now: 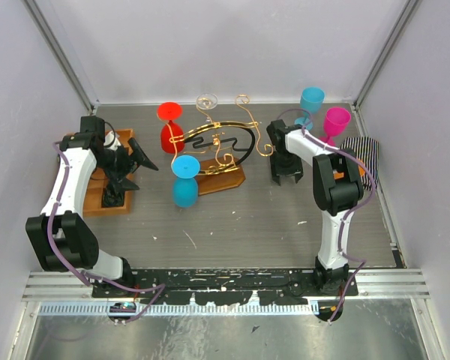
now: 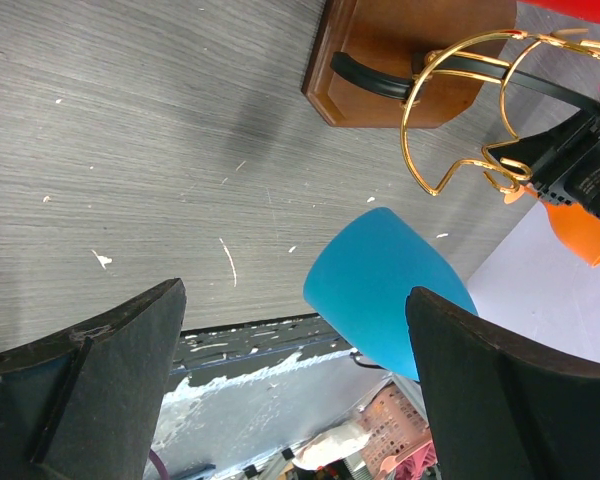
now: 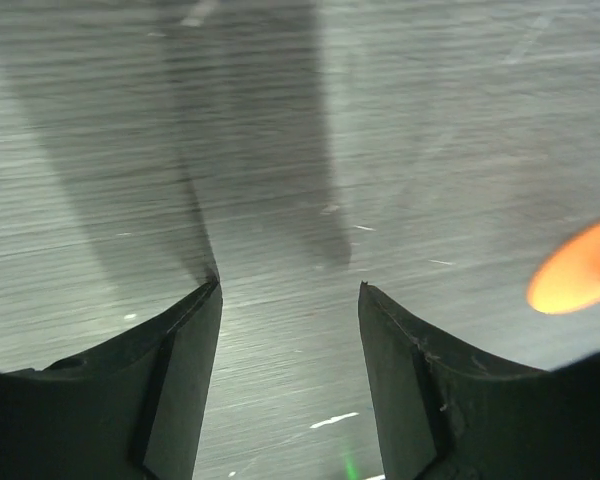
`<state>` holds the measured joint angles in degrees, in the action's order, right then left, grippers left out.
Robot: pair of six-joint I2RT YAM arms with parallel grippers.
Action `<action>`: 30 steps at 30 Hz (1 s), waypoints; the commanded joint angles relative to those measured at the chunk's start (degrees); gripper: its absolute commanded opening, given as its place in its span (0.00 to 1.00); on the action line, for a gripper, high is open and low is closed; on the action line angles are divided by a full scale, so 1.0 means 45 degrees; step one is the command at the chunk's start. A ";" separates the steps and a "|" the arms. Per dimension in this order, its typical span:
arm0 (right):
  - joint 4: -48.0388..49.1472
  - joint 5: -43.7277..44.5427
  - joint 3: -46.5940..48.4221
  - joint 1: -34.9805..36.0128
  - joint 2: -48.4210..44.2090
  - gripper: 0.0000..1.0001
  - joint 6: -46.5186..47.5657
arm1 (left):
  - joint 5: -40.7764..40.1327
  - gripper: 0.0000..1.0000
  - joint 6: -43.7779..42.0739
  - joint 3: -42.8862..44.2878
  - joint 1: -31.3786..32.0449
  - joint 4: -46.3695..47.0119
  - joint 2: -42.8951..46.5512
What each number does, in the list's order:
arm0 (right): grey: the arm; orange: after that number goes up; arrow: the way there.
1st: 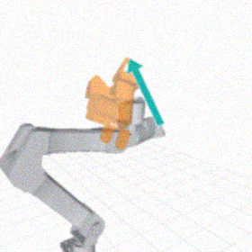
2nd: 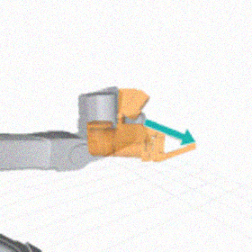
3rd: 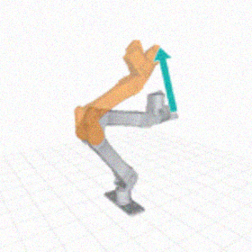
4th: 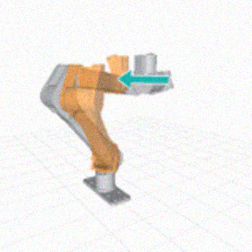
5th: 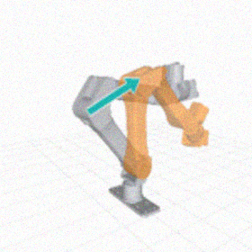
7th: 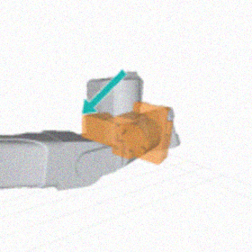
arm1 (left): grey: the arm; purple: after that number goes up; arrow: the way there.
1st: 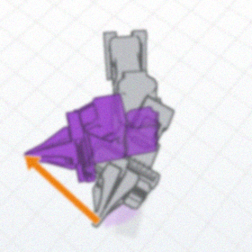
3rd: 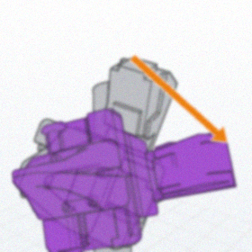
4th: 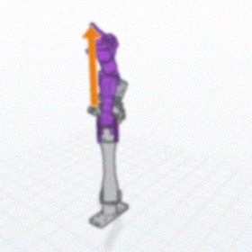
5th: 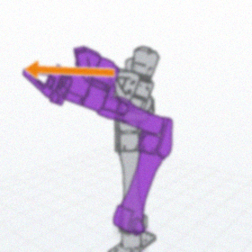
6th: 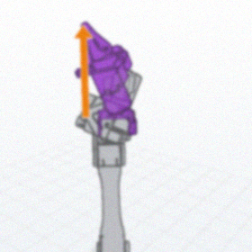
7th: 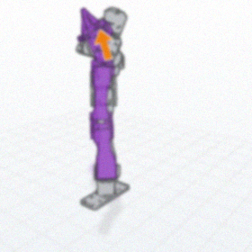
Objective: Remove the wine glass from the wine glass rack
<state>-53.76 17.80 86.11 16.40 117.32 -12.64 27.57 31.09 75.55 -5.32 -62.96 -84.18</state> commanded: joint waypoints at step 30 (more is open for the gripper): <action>-0.0818 -0.7397 0.8861 -0.1009 -0.3820 0.51 -0.1061 | 0.1715 0.72 0.1394 0.1472 0.1408 0.1884 0.2404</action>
<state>-60.23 -3.18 121.73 11.18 101.69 -15.75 31.00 35.64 79.66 -1.34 -57.32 -74.83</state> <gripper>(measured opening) 0.508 0.715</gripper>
